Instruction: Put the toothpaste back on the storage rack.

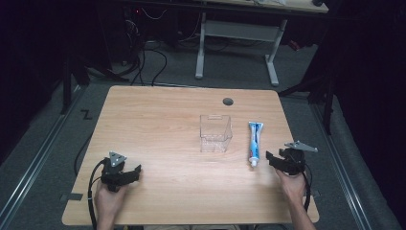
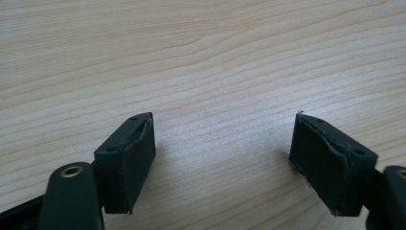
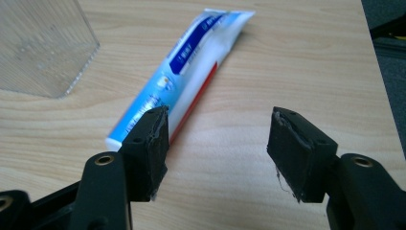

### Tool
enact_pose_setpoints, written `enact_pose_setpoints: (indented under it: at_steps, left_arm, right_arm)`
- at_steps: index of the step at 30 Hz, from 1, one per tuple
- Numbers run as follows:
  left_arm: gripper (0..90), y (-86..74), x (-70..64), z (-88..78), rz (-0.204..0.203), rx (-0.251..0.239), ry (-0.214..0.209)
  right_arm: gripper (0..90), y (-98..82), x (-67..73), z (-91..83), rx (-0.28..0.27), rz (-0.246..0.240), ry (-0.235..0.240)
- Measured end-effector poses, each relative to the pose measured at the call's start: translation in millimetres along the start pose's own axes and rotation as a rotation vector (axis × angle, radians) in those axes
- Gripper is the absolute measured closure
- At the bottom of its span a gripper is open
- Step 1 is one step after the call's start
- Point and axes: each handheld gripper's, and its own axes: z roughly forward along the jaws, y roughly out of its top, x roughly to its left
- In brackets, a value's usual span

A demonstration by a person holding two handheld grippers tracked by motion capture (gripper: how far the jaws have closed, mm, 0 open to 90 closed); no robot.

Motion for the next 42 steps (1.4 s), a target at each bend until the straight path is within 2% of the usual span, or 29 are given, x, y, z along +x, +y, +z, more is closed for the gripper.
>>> enact_pose_setpoints:
  at_steps: [5,9,18,24,29,34,42]
  left_arm:
    - [23.9,0.0,0.0,0.0,0.000,0.000,0.000]
    - [23.9,0.1,0.0,0.1,0.000,0.000,0.000]
    - [23.9,0.2,-0.1,0.1,0.003,0.001,-0.006]
    - [23.9,0.2,-0.1,0.1,0.003,0.000,-0.006]
    - [24.0,0.2,0.1,0.1,0.003,0.000,-0.007]
    - [24.0,0.1,0.1,0.1,0.002,0.000,-0.007]
    - [24.0,0.2,0.1,0.1,0.003,0.000,-0.007]
  right_arm:
    - [41.3,14.2,3.7,-0.4,0.000,-0.012,0.009]
    - [41.9,20.9,4.1,1.0,0.011,-0.003,0.016]
    - [41.0,41.1,10.1,8.7,0.064,-0.009,-0.036]
    - [40.5,58.3,16.4,12.9,0.070,-0.019,-0.030]
    - [40.5,64.1,18.4,17.3,0.072,-0.016,-0.026]
    - [40.2,67.6,19.6,27.2,0.101,0.004,-0.029]
    - [39.4,76.7,28.2,36.5,0.122,-0.020,-0.018]
